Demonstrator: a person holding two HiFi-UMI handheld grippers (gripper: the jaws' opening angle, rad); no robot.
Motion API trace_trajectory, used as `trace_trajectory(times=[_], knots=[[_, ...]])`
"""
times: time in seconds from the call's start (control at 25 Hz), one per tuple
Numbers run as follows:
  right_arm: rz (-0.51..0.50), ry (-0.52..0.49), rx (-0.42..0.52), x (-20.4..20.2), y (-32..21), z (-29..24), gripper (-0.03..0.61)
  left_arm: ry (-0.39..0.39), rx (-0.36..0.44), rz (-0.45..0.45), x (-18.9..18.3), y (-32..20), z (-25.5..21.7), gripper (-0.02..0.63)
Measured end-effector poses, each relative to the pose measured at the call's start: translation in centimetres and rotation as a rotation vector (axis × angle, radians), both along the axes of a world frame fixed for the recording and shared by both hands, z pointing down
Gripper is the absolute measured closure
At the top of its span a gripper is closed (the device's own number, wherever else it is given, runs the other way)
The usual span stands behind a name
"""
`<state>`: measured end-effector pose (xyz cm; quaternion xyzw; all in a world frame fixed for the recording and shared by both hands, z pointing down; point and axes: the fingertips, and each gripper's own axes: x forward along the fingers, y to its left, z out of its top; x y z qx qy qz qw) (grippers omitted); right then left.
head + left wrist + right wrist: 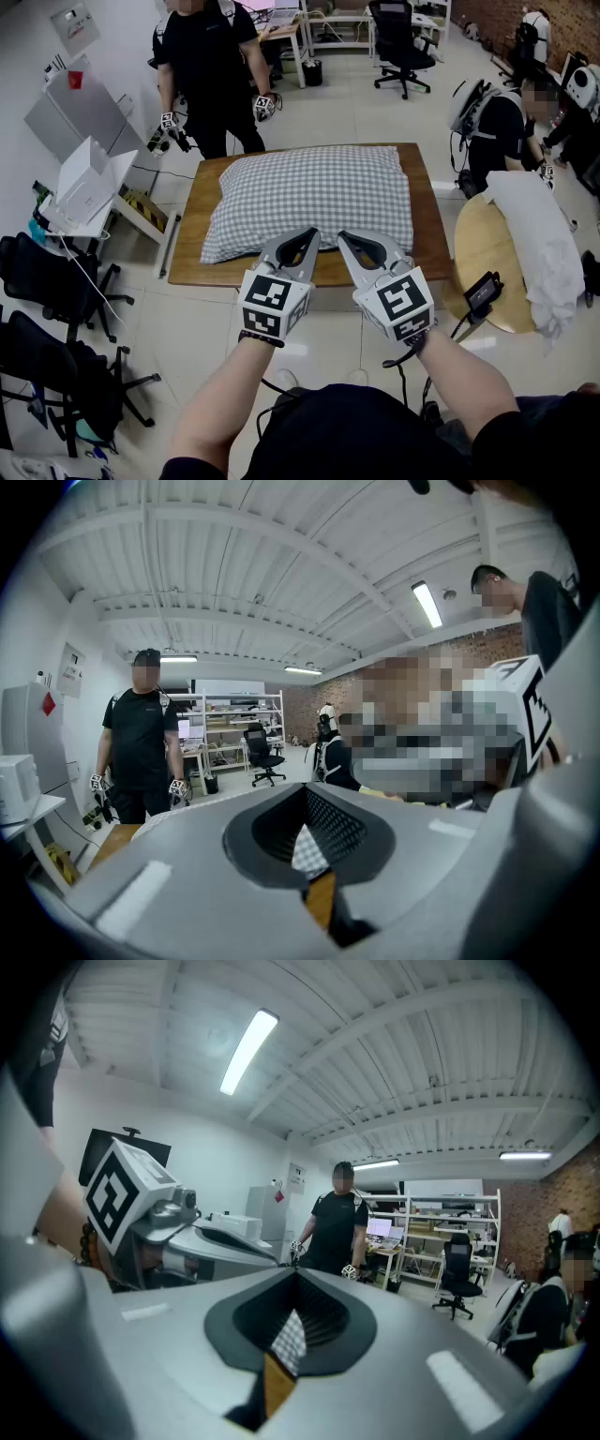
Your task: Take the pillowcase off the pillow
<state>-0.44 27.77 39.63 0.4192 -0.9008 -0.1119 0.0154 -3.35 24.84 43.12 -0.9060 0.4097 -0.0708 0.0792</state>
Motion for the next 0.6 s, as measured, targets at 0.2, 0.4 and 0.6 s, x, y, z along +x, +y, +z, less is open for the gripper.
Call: trace_trajectory(times=[0.2, 0.4, 0.6], knots=[[-0.028, 0.021, 0.001, 0.8, 0.5, 1.2, 0.578, 0.004, 0.014, -0.044, 0.6, 0.3, -0.4, 0.609], [-0.048, 0.022, -0.002, 0.5, -0.5, 1.6, 0.578, -0.001, 0.019, -0.094, -0.2, -0.8, -0.5, 0.609], [-0.053, 0.017, -0.018, 0.0, -1.9, 2.2, 0.578, 0.004, 0.009, -0.121, -1.0, -2.4, 0.5, 0.609]])
